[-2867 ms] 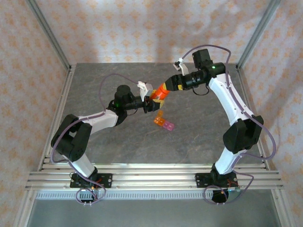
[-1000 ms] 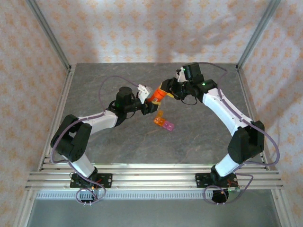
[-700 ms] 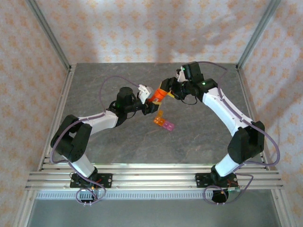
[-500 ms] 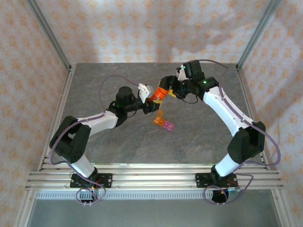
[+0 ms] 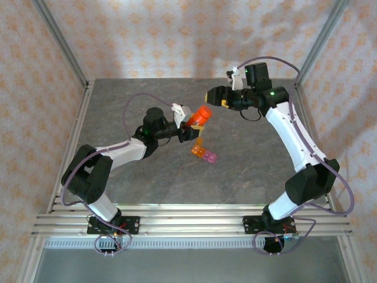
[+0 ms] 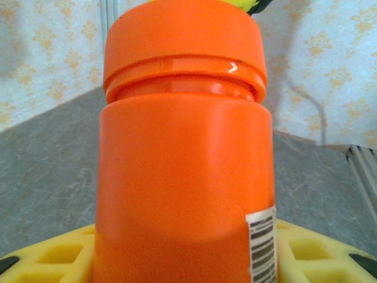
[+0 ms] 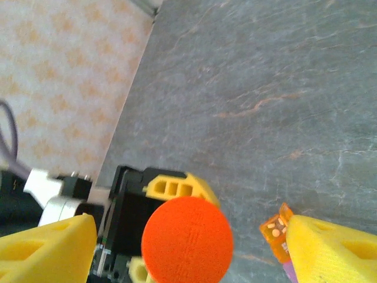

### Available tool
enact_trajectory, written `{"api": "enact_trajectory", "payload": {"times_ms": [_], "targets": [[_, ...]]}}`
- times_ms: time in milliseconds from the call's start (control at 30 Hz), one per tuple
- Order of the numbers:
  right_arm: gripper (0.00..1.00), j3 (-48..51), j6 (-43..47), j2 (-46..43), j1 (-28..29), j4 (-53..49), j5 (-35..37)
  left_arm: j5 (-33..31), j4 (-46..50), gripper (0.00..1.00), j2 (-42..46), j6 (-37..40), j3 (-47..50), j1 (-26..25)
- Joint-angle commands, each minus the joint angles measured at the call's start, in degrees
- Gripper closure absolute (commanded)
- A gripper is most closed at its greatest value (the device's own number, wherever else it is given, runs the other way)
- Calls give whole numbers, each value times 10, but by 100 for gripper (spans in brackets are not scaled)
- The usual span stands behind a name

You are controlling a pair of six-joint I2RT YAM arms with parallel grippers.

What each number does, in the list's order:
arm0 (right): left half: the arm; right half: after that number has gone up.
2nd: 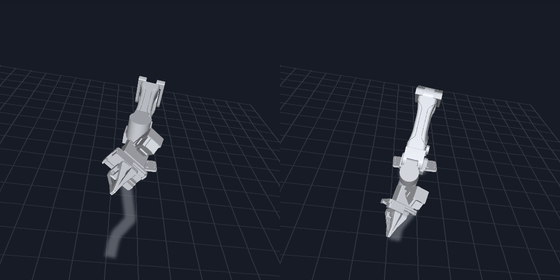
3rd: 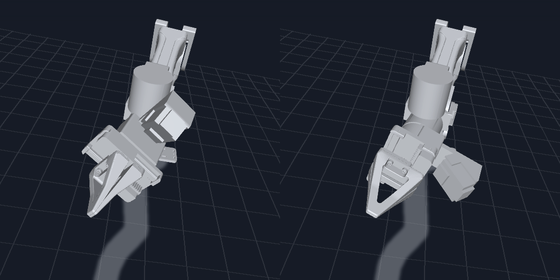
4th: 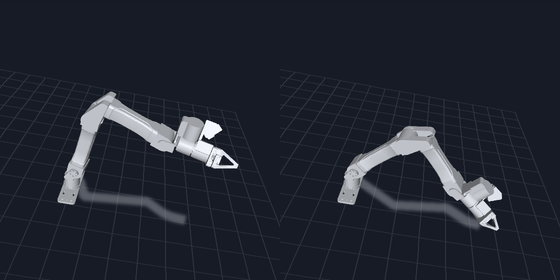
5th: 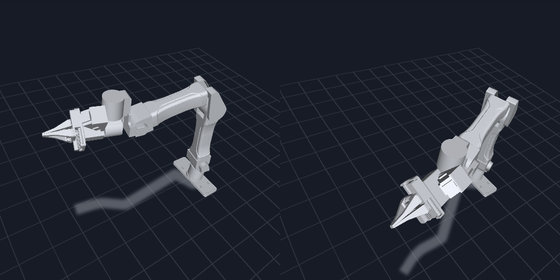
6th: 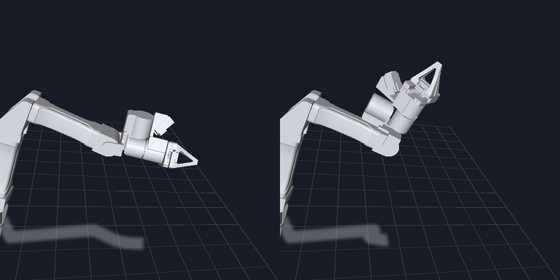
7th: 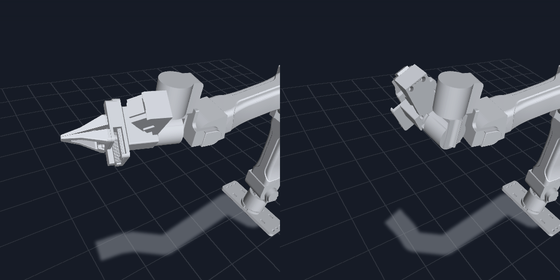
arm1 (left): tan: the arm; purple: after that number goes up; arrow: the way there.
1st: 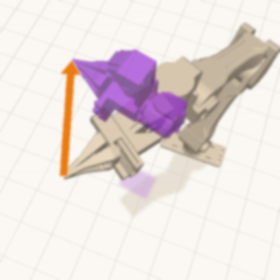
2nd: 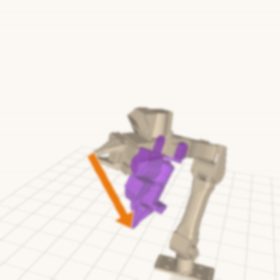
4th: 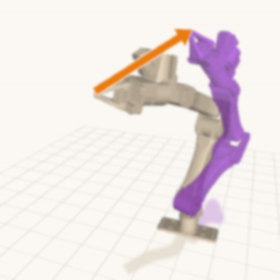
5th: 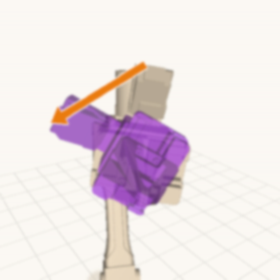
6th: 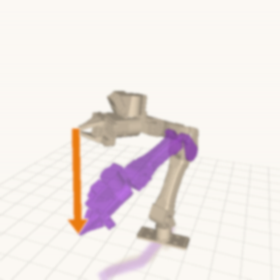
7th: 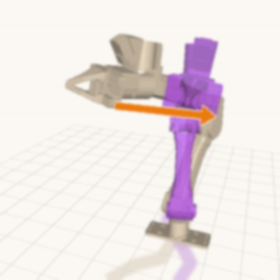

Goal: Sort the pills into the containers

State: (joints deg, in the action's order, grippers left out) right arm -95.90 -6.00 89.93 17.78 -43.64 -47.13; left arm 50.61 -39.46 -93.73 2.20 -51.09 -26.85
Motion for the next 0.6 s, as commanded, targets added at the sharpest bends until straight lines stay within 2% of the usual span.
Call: {"api": "enact_trajectory", "payload": {"times_ms": [0,100,233,567], "targets": [[16,-37,140,14,0,-76,-58,42,-41,100,13,-29,-30,5],[16,-63,166,41,-1,-114,-81,52,-44,100,10,-37,-33,5],[18,-65,165,53,-1,-113,-84,58,-44,100,10,-43,-33,5],[33,-55,165,61,0,-115,-96,62,-47,100,8,-45,-34,7]]}}
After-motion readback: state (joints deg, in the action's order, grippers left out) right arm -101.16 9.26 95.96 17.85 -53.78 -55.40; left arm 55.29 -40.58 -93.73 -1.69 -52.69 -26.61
